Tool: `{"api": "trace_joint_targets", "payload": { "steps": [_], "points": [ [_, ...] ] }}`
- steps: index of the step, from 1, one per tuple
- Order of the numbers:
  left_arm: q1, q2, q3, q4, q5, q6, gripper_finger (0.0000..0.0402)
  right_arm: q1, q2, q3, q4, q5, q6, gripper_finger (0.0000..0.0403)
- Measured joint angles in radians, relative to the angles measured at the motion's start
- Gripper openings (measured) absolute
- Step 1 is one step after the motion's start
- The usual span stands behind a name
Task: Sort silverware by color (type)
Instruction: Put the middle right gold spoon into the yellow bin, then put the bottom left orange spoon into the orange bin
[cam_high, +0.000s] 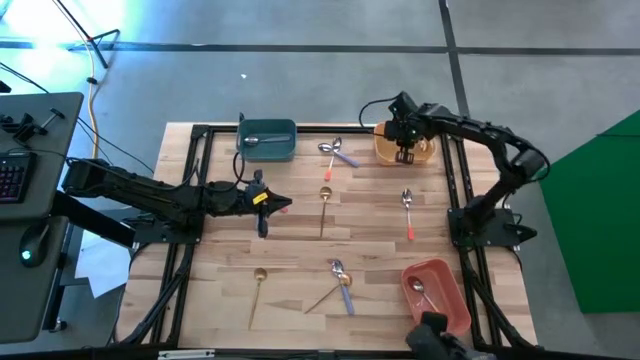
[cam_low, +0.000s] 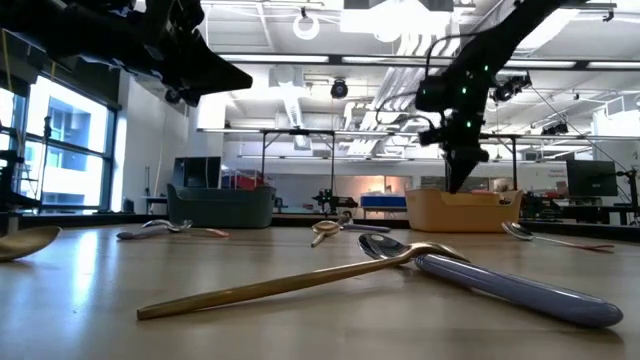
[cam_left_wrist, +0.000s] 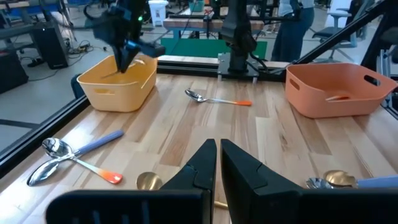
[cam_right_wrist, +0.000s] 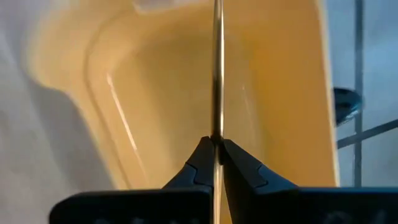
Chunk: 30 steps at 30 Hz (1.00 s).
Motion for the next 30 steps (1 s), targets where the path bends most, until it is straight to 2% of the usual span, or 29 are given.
{"api": "trace_joint_targets", "payload": {
  "steps": [10, 22, 27, 30],
  "points": [
    [0.000, 0.000, 0.000, -0.003, -0.005, 0.000, 0.0012, -0.055, 0.117, 0.000, 0.018, -0.002, -0.007, 0.0008],
    [0.002, 0.000, 0.000, -0.021, -0.004, -0.071, 0.0012, -0.021, 0.096, 0.001, 0.010, 0.023, 0.096, 0.0088],
    [0.004, 0.000, 0.000, -0.044, -0.004, -0.071, 0.0012, 0.039, 0.036, 0.044, -0.093, 0.078, 0.111, 0.0083],
    [0.010, 0.000, 0.000, -0.046, -0.004, -0.073, 0.0012, 0.066, -0.029, 0.058, -0.118, 0.050, 0.119, 0.0060]
  ]
}}
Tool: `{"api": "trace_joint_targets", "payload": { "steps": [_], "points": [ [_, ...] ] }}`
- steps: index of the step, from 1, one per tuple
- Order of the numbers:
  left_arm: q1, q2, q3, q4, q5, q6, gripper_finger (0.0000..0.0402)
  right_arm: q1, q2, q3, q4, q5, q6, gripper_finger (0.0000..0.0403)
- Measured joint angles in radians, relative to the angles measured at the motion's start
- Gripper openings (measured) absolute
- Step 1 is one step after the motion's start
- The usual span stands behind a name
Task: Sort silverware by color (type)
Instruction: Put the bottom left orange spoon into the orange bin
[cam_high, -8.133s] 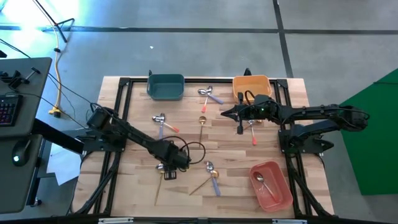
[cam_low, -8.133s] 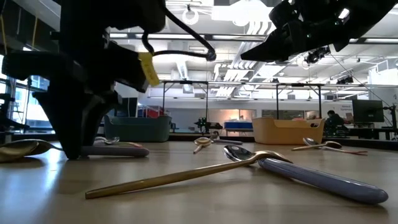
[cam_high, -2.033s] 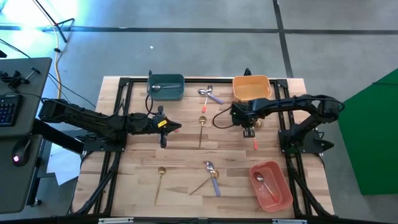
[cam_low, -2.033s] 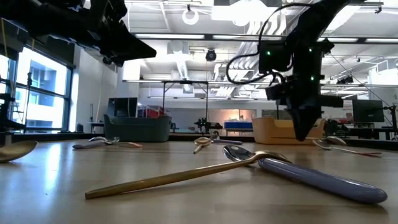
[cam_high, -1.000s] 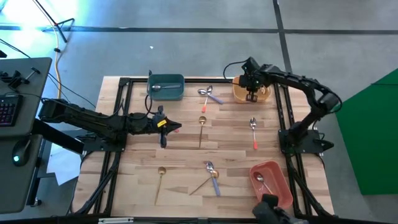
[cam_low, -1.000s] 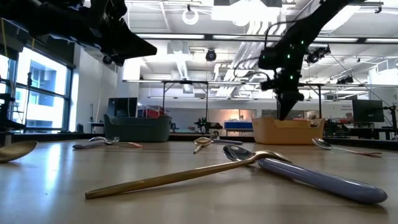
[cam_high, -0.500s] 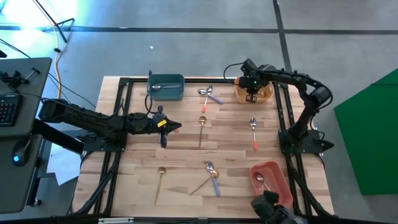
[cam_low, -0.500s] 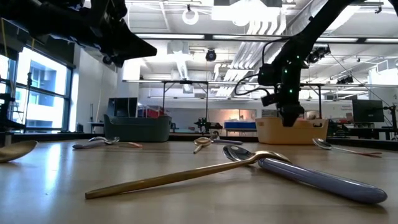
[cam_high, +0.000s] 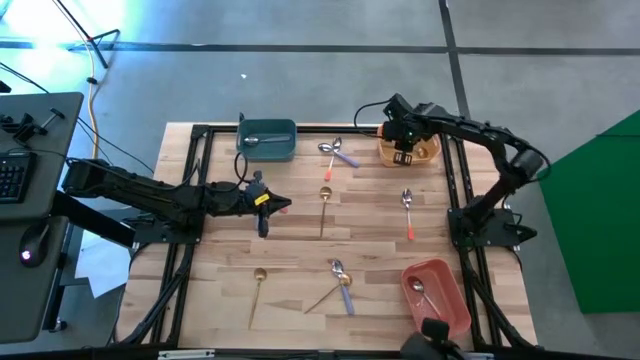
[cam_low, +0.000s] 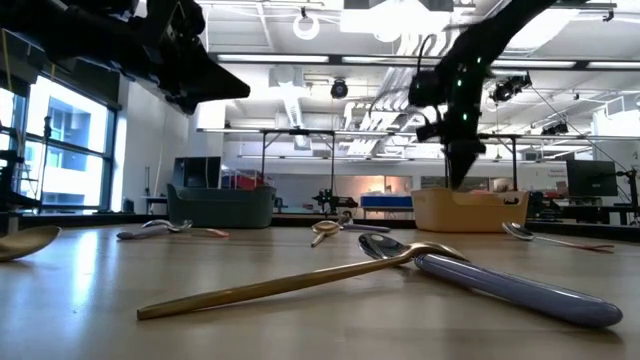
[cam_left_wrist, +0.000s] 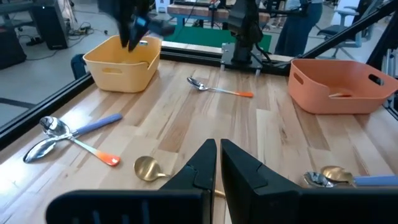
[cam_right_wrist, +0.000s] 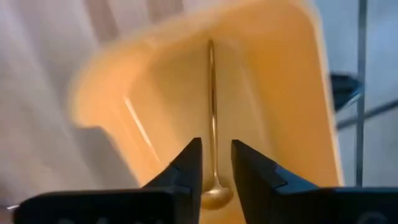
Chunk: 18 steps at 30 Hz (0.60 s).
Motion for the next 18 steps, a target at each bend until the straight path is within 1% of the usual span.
{"api": "trace_joint_targets", "payload": {
  "steps": [2, 4, 6, 9, 12, 15, 18],
  "points": [
    [0.007, 0.000, 0.000, -0.005, 0.000, -0.003, 0.0012, 0.010, -0.060, -0.008, 0.026, -0.070, 0.023, 0.0032],
    [0.013, 0.000, 0.000, -0.019, 0.006, -0.004, 0.0012, 0.010, -0.135, -0.051, 0.104, -0.155, 0.045, 0.0009],
    [0.021, 0.000, 0.000, -0.034, 0.025, -0.004, 0.0011, 0.009, -0.214, -0.120, 0.188, -0.209, 0.072, 0.0008],
    [0.035, 0.000, 0.000, -0.057, 0.057, -0.004, 0.0009, 0.019, -0.346, -0.251, 0.340, -0.244, 0.138, 0.0007],
    [0.055, 0.000, 0.008, -0.095, 0.110, -0.004, 0.0005, 0.053, -0.479, -0.393, 0.497, -0.281, 0.234, 0.0002],
    [0.067, 0.000, 0.062, -0.229, 0.153, 0.021, 0.0001, 0.119, -0.609, -0.514, 0.651, -0.294, 0.341, 0.0002],
    [0.067, 0.000, 0.154, -0.467, 0.152, 0.080, 0.0001, 0.201, -0.723, -0.605, 0.782, -0.294, 0.413, 0.0001]
  ]
}}
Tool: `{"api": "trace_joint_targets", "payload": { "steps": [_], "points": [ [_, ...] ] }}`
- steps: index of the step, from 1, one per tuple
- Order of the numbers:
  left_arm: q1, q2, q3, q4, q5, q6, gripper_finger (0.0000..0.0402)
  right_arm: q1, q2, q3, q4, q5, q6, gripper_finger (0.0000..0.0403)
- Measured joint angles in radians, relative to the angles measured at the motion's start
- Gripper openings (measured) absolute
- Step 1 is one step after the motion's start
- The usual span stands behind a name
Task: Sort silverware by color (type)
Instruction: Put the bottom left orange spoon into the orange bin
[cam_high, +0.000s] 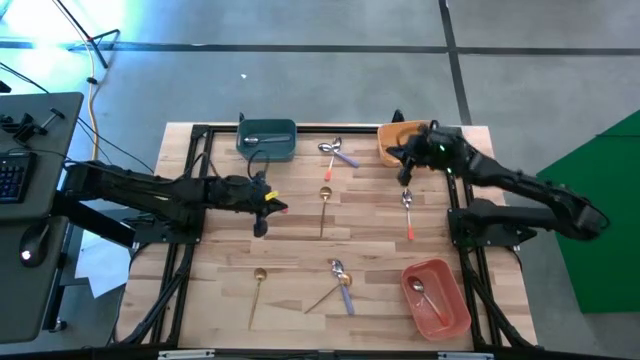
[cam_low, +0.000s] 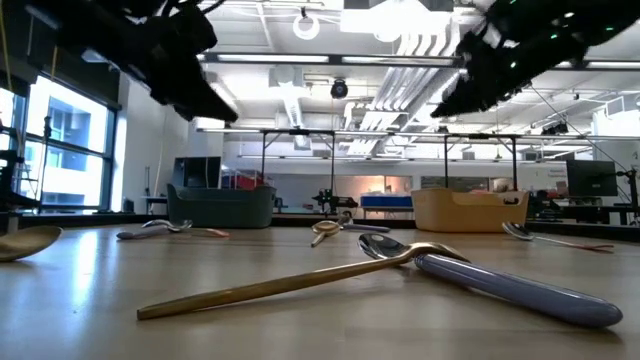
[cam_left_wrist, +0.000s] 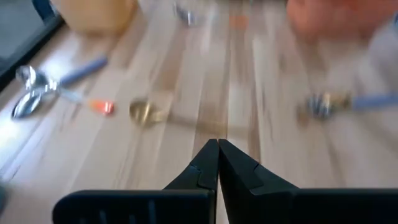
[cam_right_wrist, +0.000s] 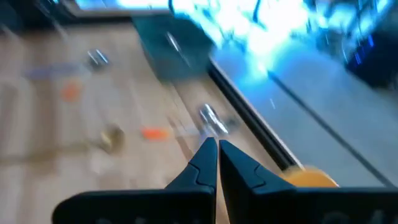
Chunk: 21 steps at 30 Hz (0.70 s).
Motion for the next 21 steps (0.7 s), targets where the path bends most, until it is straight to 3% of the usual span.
{"api": "trace_joint_targets", "payload": {
  "steps": [5, 8, 13, 21],
  "points": [
    [0.002, 0.032, 0.154, -0.424, -0.008, 0.038, 0.0009, 0.124, -0.121, -0.074, 0.148, 0.002, 0.030, 0.0000],
    [0.007, 0.081, 0.193, -0.550, -0.010, 0.038, 0.0025, 0.183, -0.149, -0.097, 0.196, 0.012, 0.030, 0.0000],
    [0.040, 0.193, 0.196, -0.585, -0.016, 0.108, 0.0075, 0.270, -0.138, -0.109, 0.200, 0.071, 0.029, 0.0000],
    [0.201, 0.375, 0.196, -0.532, -0.045, 0.301, 0.0149, 0.349, -0.118, -0.109, 0.256, 0.095, -0.048, 0.0000]
  ]
}}
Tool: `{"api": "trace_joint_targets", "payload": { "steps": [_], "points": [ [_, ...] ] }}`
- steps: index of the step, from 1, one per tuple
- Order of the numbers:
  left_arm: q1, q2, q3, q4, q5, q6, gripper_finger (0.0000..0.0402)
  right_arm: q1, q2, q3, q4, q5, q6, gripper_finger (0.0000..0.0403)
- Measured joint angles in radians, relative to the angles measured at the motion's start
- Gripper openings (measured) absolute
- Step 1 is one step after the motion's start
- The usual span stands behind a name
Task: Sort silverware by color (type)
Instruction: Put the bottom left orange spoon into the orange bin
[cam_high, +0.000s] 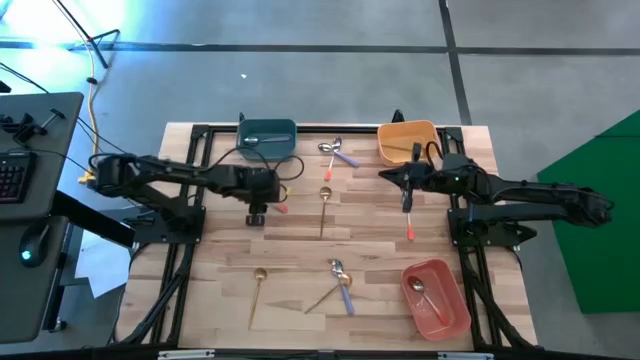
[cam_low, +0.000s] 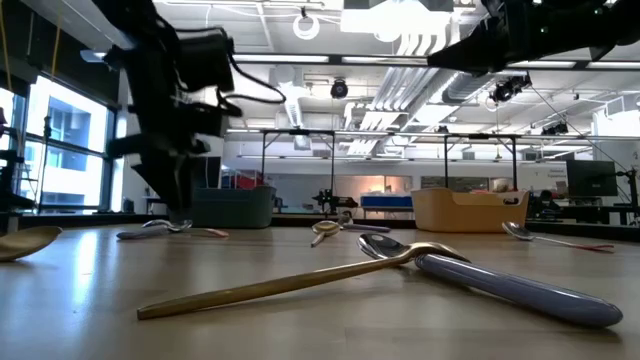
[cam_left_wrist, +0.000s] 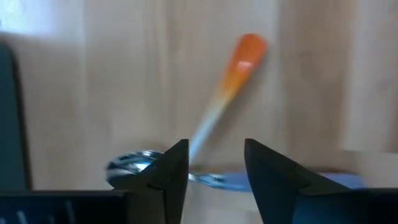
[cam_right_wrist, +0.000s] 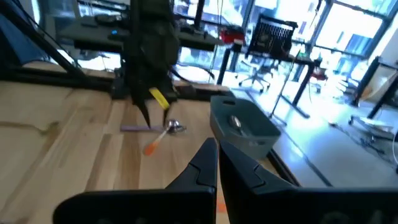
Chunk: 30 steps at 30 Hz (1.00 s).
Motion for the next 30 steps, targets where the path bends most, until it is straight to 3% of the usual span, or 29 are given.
{"api": "trace_joint_targets", "payload": {
  "steps": [8, 17, 24, 30],
  "points": [
    [0.078, 0.081, 0.000, 0.037, 0.012, 0.099, 0.0138, 0.011, 0.000, 0.000, 0.015, 0.000, -0.010, 0.0000],
    [0.078, 0.139, 0.005, 0.047, 0.016, 0.122, 0.0085, 0.011, 0.000, 0.000, 0.019, 0.000, -0.010, 0.0000],
    [0.064, 0.133, 0.002, 0.043, 0.019, 0.160, 0.0013, 0.011, 0.000, 0.000, 0.019, 0.000, -0.010, 0.0000],
    [0.039, 0.137, 0.016, 0.027, -0.015, 0.183, 0.0005, 0.011, 0.000, 0.000, 0.019, 0.000, -0.010, 0.0000]
  ]
}}
